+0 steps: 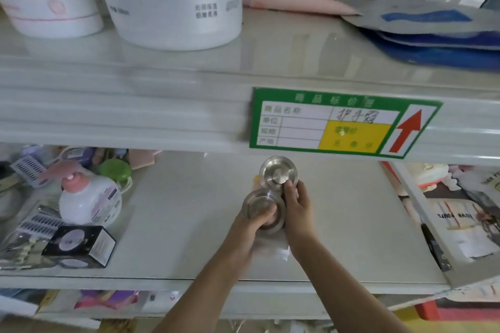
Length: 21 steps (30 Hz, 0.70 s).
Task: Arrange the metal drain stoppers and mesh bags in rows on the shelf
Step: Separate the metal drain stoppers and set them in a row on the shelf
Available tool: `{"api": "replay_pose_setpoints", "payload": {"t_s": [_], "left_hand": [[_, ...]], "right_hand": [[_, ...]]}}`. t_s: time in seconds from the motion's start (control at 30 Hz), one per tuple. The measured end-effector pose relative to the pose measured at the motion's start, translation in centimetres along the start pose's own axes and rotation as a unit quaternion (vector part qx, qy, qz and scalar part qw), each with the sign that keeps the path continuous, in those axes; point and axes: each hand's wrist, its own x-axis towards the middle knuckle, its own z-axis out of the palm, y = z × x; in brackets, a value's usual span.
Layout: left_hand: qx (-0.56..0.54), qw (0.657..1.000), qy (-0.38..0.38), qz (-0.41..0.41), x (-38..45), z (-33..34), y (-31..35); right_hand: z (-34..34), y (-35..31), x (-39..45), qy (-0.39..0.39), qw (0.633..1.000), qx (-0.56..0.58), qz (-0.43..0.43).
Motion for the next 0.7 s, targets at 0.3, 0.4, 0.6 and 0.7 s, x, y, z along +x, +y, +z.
{"api": "replay_pose_setpoints", "payload": {"t_s": [0.3, 0.4, 0.6, 0.7], "left_hand": [[-0.012, 0.993, 0.118, 0.022, -2.7, 1.0, -1.4], [-0.027, 0.991, 0.13, 0.022, -3.9, -0.3, -2.0], [0.021, 0.985, 0.165, 0.038, -7.9, -3.3, -2.6], [0.042, 0.987, 0.134, 0.081, -9.7, -3.8, -1.9]], "right_hand": [[-2.5, 0.1, -1.2, 0.026, 0.998, -0.046, 0.028], [-3.9, -0.4, -0.7, 0.069, 0.996, -0.03, 0.045], [-3.5, -0.3, 5.4, 0.054, 0.99, -0.097, 0.085], [-0.5, 0.2, 8.1, 0.028, 0.984, -0.157, 0.08]]}}
